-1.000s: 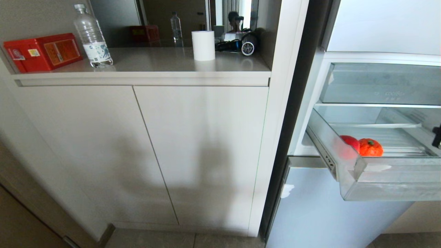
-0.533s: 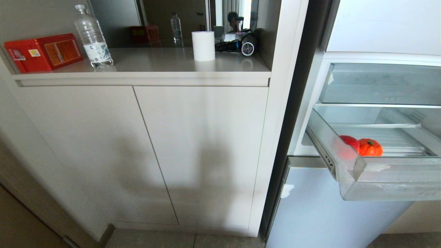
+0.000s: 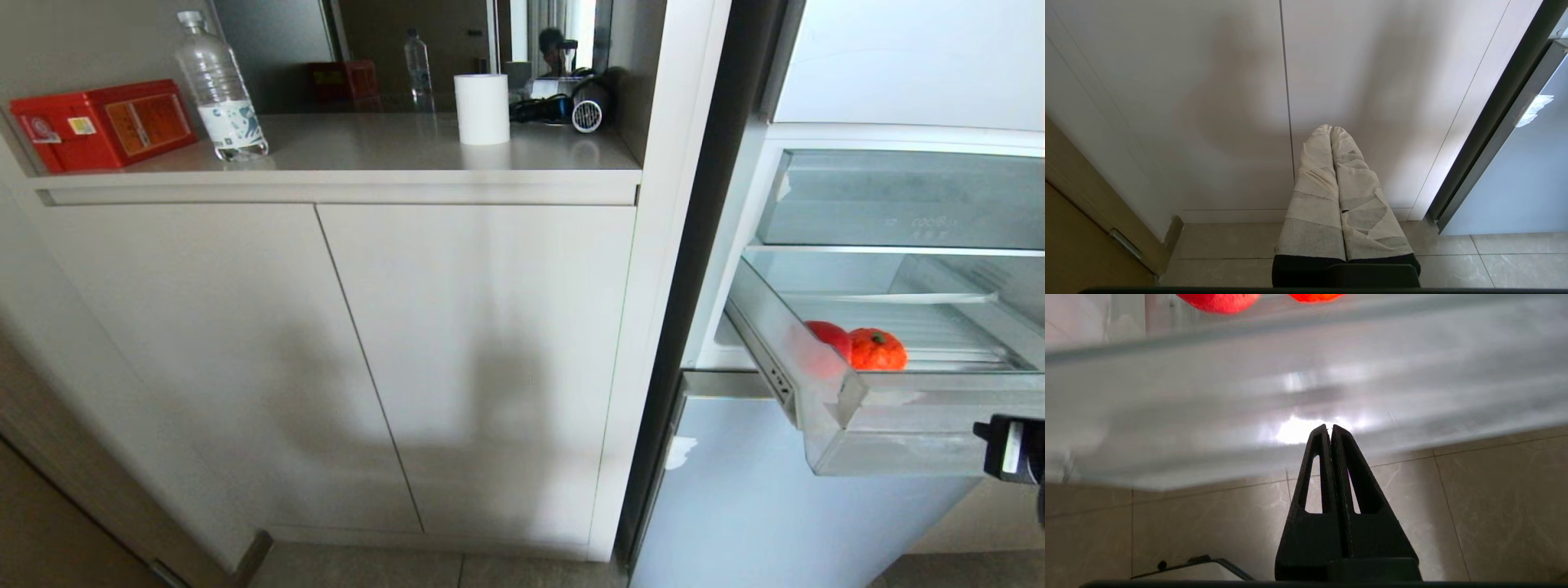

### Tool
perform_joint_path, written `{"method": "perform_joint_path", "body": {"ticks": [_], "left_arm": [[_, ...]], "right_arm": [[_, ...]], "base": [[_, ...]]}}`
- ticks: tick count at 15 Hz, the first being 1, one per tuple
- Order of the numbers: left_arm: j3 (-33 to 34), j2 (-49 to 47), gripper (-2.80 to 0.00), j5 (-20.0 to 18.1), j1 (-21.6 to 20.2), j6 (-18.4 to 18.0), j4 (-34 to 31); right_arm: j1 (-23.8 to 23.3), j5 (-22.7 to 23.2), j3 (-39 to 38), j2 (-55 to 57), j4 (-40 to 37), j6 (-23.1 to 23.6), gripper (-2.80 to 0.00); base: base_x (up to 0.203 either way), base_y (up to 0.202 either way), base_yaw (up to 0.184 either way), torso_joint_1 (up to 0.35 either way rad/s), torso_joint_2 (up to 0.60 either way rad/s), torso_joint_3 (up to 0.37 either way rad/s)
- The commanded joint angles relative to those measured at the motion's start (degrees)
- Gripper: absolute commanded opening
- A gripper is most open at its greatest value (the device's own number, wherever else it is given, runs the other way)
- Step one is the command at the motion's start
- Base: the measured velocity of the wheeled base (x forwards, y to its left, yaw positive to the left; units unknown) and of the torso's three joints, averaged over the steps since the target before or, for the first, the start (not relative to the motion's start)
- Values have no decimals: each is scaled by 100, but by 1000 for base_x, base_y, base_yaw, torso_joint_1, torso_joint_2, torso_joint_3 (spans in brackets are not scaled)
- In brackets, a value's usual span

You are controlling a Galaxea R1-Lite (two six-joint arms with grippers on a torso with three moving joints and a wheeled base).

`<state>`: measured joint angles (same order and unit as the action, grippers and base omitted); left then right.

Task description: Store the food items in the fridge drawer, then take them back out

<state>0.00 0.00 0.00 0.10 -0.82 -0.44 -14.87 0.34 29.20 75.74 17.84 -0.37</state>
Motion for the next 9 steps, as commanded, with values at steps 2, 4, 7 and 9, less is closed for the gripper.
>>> {"method": "perform_joint_path", "body": {"ticks": [2, 4, 7, 9], "left_arm": [[0, -9, -280, 0, -1, -6, 0], [0, -9, -280, 0, -1, -1, 0], [0, -9, -280, 0, -1, -6, 0], [0, -9, -280, 0, -1, -6, 0]], "right_arm": [[2, 156, 575, 1142, 65, 17, -280], [2, 260, 878, 1753, 507, 10, -280], [2, 334, 1301, 2660, 1436, 24, -280], [2, 556, 1812, 3258, 1862, 8, -280]], "base": [[0, 0, 0, 0, 0, 0], [0, 0, 0, 0, 0, 0], [0, 0, 0, 0, 0, 0], [0, 0, 0, 0, 0, 0]]}}
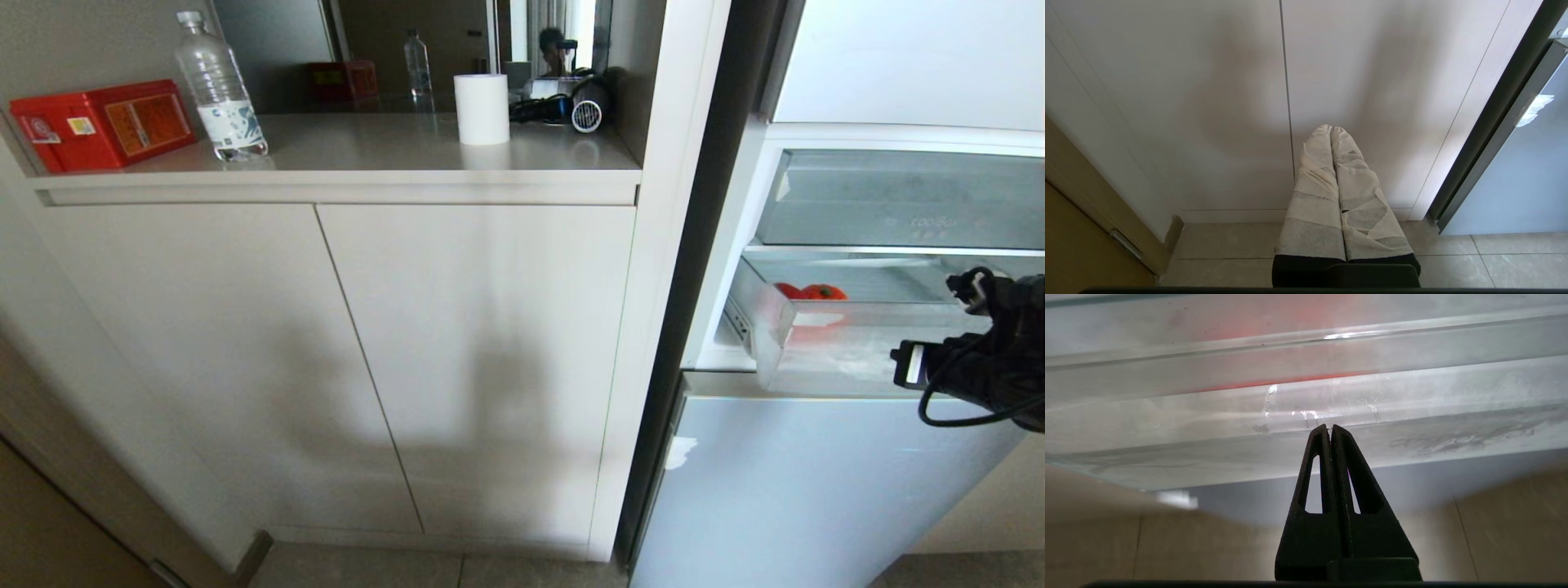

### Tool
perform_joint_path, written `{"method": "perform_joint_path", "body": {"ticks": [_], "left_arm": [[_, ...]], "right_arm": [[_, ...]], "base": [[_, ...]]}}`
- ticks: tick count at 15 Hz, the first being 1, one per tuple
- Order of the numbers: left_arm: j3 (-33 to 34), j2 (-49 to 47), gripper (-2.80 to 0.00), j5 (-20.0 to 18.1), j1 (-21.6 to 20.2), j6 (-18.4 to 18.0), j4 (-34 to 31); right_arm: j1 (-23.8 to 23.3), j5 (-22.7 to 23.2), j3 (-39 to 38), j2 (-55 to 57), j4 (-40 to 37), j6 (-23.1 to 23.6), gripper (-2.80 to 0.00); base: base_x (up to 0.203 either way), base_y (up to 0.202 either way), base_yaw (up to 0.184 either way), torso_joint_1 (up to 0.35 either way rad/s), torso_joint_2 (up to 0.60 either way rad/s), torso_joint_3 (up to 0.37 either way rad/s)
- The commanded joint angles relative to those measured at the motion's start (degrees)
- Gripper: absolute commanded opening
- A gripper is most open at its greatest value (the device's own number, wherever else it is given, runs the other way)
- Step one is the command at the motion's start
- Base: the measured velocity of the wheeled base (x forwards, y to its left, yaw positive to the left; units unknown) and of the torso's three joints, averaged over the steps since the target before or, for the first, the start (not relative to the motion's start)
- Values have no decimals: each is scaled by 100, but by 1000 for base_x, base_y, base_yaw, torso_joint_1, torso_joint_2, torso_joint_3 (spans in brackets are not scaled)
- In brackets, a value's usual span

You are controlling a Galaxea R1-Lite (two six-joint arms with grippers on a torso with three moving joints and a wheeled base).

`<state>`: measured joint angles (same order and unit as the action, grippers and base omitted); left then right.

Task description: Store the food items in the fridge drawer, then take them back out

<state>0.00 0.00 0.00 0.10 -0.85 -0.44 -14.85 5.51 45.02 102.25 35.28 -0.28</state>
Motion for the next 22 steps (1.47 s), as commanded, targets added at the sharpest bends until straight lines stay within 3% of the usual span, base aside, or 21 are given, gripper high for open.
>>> {"method": "perform_joint_path", "body": {"ticks": [1, 4, 9, 12, 18, 22], "left_arm": [[0, -9, -280, 0, -1, -3, 0], [0, -9, -280, 0, -1, 4, 0], [0, -9, -280, 0, -1, -1, 0], [0, -9, -280, 0, -1, -3, 0], [0, -9, -280, 0, -1, -3, 0], [0, -9, -280, 0, -1, -3, 0]], "right_arm": [[-1, 138, 479, 840, 294, -41, -280], [6, 235, 1180, 1409, 759, -399, -280], [-1, 383, 1369, 1596, 861, -570, -280], [0, 490, 1633, 2020, 1497, -803, -280], [7, 547, 1080, 1676, 1578, -886, -280], [8, 549, 1112, 1885, 1577, -904, -280]], "base": [[0, 0, 0, 0, 0, 0], [0, 0, 0, 0, 0, 0], [0, 0, 0, 0, 0, 0], [0, 0, 0, 0, 0, 0], [0, 0, 0, 0, 0, 0], [0, 0, 0, 0, 0, 0]]}}
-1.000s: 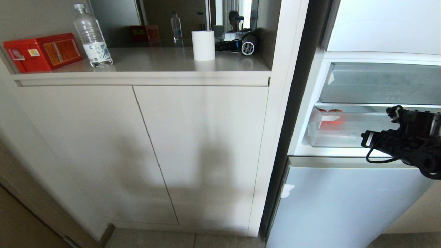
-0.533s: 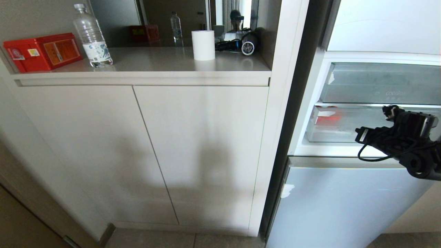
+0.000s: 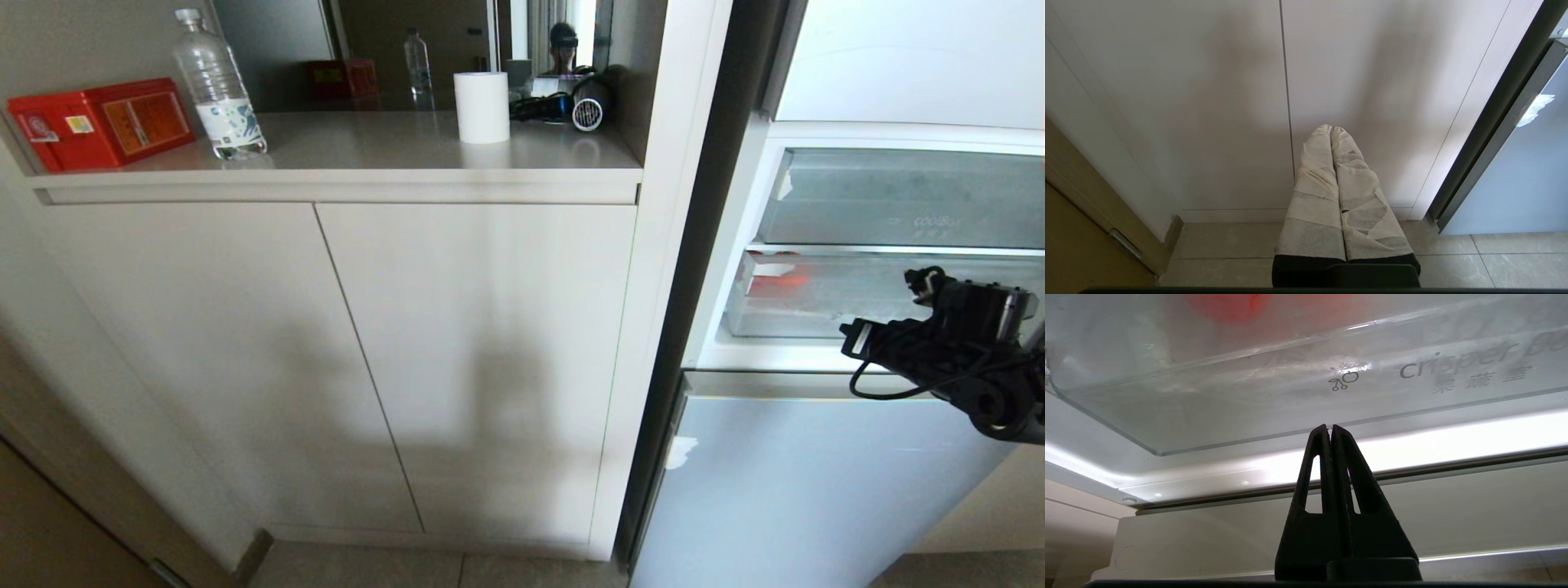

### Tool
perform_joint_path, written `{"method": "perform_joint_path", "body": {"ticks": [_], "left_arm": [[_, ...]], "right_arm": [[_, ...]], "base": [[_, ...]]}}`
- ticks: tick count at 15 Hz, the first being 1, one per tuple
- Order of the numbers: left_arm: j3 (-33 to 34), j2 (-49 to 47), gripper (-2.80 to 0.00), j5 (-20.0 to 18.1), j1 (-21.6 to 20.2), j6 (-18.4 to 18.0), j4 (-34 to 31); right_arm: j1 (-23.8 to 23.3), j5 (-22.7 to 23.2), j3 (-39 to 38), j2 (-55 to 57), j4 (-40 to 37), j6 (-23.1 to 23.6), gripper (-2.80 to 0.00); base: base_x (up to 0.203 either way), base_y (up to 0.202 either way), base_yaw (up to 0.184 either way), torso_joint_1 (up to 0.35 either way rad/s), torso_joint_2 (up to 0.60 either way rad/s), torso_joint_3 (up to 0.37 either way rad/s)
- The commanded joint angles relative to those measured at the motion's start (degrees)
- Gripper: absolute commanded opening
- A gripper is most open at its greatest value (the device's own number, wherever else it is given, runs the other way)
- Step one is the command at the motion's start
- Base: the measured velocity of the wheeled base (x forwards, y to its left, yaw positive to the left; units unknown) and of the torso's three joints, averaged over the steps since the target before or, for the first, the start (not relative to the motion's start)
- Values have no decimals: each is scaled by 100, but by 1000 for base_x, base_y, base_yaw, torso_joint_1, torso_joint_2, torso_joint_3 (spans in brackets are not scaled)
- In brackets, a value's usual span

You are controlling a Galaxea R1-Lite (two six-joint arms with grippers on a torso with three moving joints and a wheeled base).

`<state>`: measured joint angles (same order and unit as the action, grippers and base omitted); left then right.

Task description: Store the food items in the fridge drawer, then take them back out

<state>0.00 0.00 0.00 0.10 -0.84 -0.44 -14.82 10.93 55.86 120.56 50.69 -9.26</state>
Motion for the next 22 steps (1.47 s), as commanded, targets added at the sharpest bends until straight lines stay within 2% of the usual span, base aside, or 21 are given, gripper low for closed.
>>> {"method": "perform_joint_path", "body": {"ticks": [1, 8, 13, 17, 20, 22], "left_arm": [[0, -9, -280, 0, -1, 4, 0], [0, -9, -280, 0, -1, -4, 0], [0, -9, -280, 0, -1, -1, 0], [0, -9, -280, 0, -1, -4, 0], [0, -9, -280, 0, -1, -4, 0], [0, -9, -280, 0, -1, 0, 0]], "right_arm": [[6, 13, 83, 101, 38, -3, -280], [84, 40, 887, 799, 43, -2, -280], [85, 40, 778, 452, 46, -14, -280], [85, 166, -40, -155, 46, -17, -280], [74, 160, -1425, -1524, 45, -10, -280], [-2, 147, -2536, -2844, 42, 4, -280]], "base": [[0, 0, 0, 0, 0, 0], [0, 0, 0, 0, 0, 0], [0, 0, 0, 0, 0, 0], [0, 0, 0, 0, 0, 0], [0, 0, 0, 0, 0, 0], [0, 0, 0, 0, 0, 0]]}}
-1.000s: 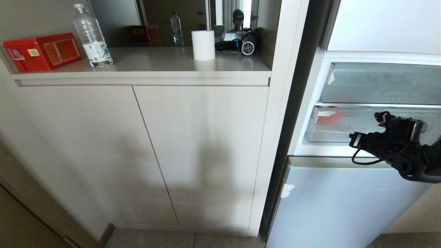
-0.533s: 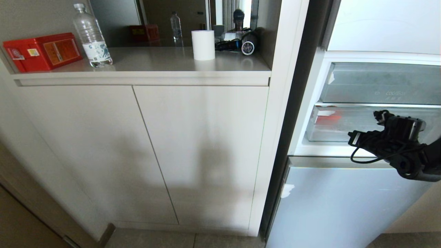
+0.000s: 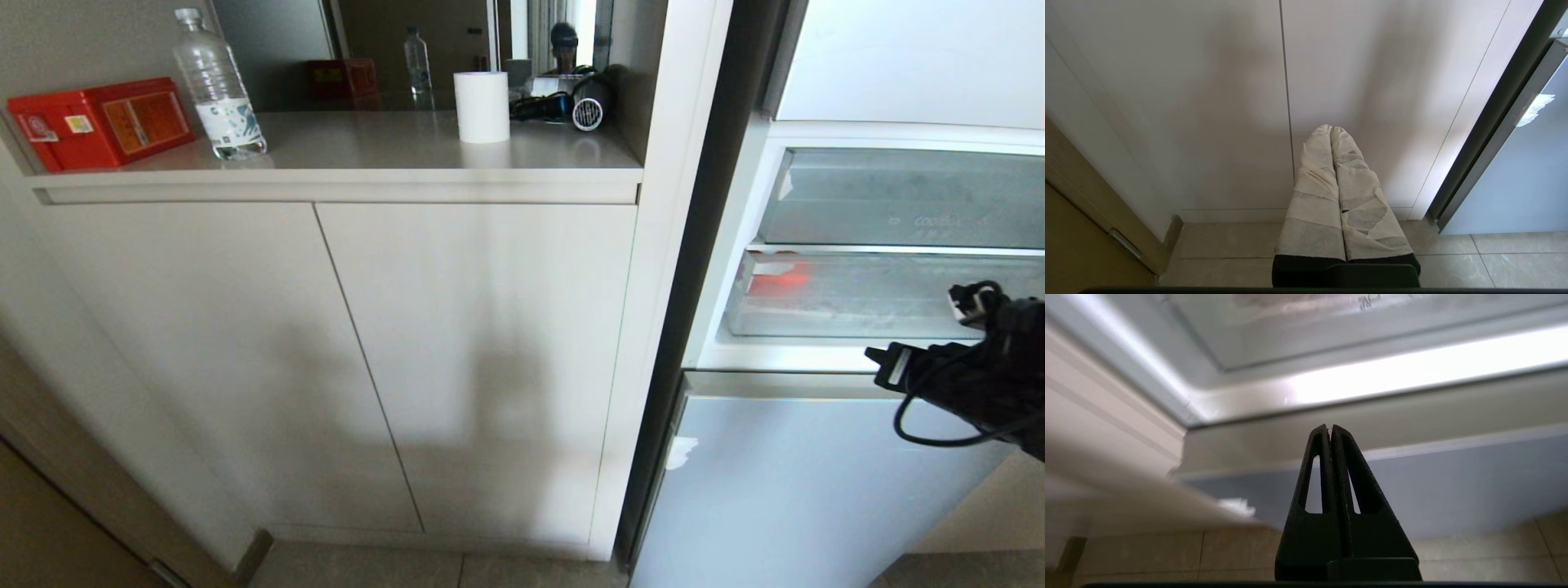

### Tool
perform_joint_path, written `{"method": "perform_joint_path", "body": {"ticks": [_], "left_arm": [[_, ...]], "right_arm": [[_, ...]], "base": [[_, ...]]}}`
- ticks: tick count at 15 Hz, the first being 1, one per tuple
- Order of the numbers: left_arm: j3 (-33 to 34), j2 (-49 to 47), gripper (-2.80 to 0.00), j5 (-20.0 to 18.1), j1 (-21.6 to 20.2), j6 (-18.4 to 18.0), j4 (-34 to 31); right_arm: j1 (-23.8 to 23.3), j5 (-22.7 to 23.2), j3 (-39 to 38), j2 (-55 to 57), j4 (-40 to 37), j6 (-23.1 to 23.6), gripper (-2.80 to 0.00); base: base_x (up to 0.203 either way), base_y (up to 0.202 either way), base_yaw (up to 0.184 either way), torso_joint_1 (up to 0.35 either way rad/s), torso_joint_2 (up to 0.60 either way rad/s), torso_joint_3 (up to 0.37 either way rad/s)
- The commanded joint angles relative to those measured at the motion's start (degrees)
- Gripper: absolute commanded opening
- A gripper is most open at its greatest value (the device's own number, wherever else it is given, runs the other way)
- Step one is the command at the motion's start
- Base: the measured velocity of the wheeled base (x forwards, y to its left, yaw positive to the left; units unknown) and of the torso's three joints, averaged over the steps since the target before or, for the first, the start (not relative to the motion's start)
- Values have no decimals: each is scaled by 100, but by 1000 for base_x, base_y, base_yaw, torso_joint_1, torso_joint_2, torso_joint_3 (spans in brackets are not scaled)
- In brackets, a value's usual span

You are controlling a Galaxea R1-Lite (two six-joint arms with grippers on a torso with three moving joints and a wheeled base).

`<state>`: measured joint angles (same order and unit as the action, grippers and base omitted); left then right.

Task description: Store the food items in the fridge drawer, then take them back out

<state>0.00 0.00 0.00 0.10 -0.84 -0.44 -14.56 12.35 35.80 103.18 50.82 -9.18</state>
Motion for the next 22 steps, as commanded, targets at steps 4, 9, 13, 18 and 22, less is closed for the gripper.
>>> {"method": "perform_joint_path", "body": {"ticks": [4, 9, 13, 18, 22], "left_arm": [[0, -9, -280, 0, -1, -4, 0], [0, -9, -280, 0, -1, -2, 0], [0, -9, -280, 0, -1, 14, 9], [0, -9, -280, 0, -1, 14, 9], [0, -9, -280, 0, -1, 8, 9]], "right_arm": [[-242, -31, -2758, -3722, 8, 77, -280], [65, -301, -3424, -6916, -2140, 918, -280], [722, -957, -3538, -8740, -4269, 1493, -280], [1626, -1116, -3570, -9270, -5153, 1583, -280], [1499, -1097, -3580, -10370, -5116, 1596, -280]], "base": [[0, 0, 0, 0, 0, 0], [0, 0, 0, 0, 0, 0], [0, 0, 0, 0, 0, 0], [0, 0, 0, 0, 0, 0], [0, 0, 0, 0, 0, 0]]}}
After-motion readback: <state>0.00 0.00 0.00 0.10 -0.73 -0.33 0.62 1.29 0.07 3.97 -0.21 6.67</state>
